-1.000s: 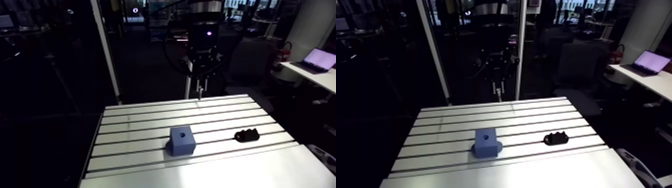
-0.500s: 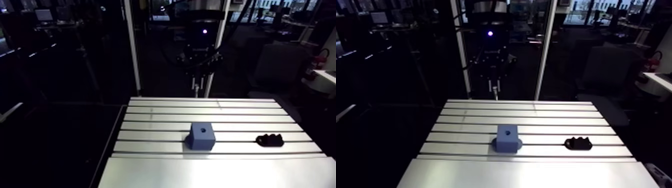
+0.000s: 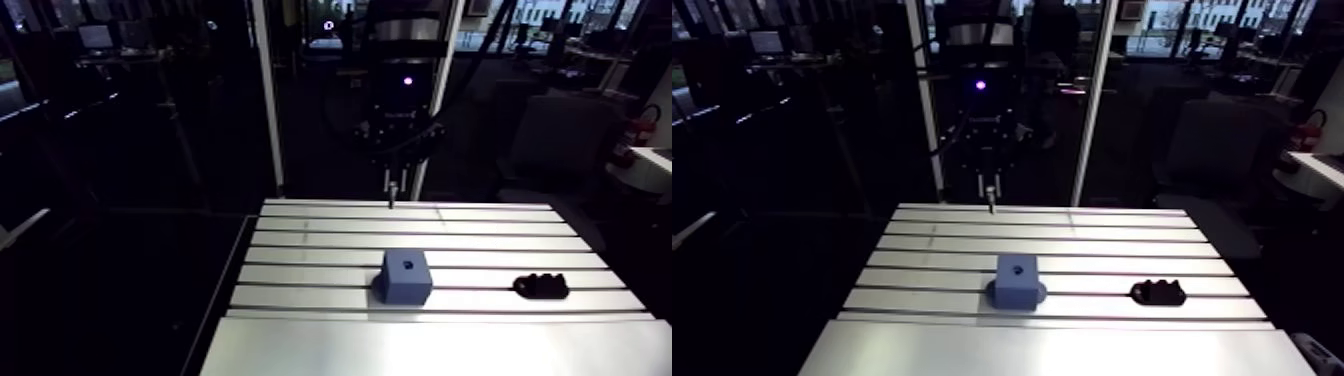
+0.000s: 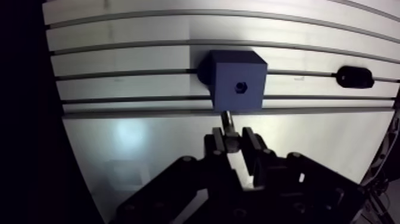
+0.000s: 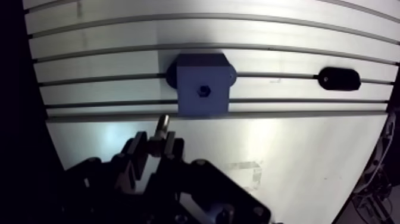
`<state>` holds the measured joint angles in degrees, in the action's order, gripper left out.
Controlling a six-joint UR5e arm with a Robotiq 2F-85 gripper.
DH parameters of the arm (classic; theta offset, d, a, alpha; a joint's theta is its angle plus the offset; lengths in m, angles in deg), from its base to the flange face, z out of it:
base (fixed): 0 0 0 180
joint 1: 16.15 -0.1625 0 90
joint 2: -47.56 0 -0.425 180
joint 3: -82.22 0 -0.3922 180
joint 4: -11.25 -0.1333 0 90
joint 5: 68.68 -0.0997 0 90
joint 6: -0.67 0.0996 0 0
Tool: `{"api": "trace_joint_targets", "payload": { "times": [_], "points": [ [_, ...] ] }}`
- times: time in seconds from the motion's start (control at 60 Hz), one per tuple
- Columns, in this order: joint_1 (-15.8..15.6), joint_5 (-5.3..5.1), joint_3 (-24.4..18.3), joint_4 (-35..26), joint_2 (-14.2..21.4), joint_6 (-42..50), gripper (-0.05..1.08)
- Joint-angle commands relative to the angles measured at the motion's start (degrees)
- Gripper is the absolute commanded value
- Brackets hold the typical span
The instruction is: Pick up the M10 bolt and insert it into the hex recess until seated.
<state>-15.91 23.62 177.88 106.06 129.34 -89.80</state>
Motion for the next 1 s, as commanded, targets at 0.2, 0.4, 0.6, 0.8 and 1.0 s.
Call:
{"api": "trace_joint_targets", "payload": {
  "times": [0.2, 0.4, 0.6, 0.8, 1.0],
  "points": [
    [1.6, 0.46, 3.0, 2.6, -0.2, -3.1, 0.74],
    [2.9, 0.99, 5.1, 3.3, -0.1, -4.7, 0.74],
    [3.8, 1.14, 6.6, 6.4, -0.1, -5.7, 0.74],
    [4.9, 1.08, 7.4, 7.1, -0.2, -7.7, 0.74],
    [4.9, 0.9, 8.0, 8.9, -0.7, -9.0, 0.74]
  ]
}}
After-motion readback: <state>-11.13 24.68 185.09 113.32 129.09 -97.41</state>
